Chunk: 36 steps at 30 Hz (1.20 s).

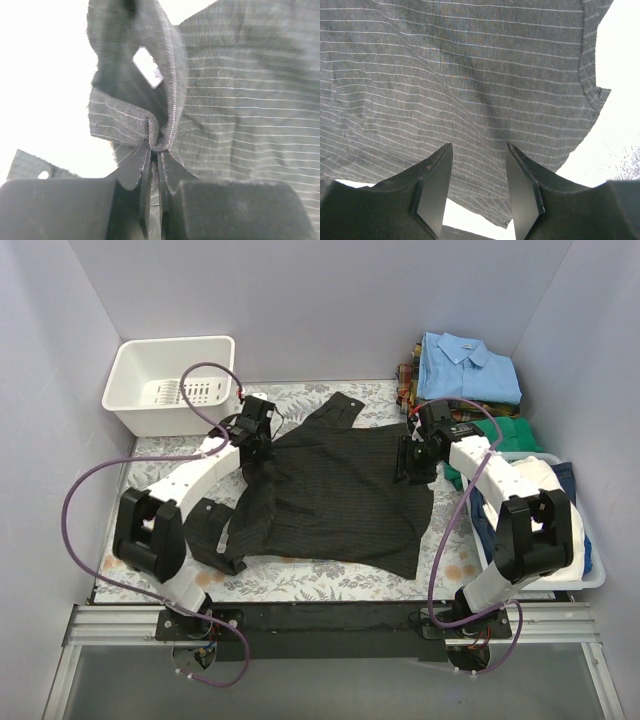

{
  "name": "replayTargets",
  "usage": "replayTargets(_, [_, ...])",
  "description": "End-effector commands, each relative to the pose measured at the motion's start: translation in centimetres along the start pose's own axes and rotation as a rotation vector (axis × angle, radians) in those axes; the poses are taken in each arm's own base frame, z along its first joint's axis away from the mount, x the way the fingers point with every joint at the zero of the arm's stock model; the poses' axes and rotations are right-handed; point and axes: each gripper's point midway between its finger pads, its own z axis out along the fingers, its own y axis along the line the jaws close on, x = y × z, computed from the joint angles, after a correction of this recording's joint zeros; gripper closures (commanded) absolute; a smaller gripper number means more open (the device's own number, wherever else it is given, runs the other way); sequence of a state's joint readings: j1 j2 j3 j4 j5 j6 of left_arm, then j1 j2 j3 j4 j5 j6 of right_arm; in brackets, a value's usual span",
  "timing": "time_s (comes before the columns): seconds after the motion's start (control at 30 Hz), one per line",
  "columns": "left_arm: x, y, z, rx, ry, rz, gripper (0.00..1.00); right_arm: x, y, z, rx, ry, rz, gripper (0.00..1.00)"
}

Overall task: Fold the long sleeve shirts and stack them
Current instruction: Flatten the shirt out

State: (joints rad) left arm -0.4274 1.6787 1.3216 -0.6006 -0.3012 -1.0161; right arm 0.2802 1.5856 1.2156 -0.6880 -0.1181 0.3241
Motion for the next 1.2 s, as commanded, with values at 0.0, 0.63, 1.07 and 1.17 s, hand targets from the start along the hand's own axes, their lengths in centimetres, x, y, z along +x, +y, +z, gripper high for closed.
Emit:
replayTargets(0.0, [-1.4, 2.7, -5.3, -0.051, -0.102, -0.093, 1.0, -1.1, 1.4, 1.1, -0.035, 0.0, -0.044, 0.46])
replayTargets(0.63, [7.2, 15.6, -4.9, -0.406, 0.059, -0.408, 1.0, 1.2, 3.0, 5.4, -0.046, 0.13, -0.095, 0.47])
replayTargets(1.07, [10.7, 18.3, -2.9, -0.424, 0.201, -0.536, 1.0, 1.8, 0.0, 8.1, 0.07, 0.21, -0.041, 0.48])
replayTargets(1.17, [10.5, 19.2, -2.4, -0.399, 0.204, -0.574, 1.0, 1.1, -1.4, 8.6, 0.095, 0.215, -0.003, 0.48])
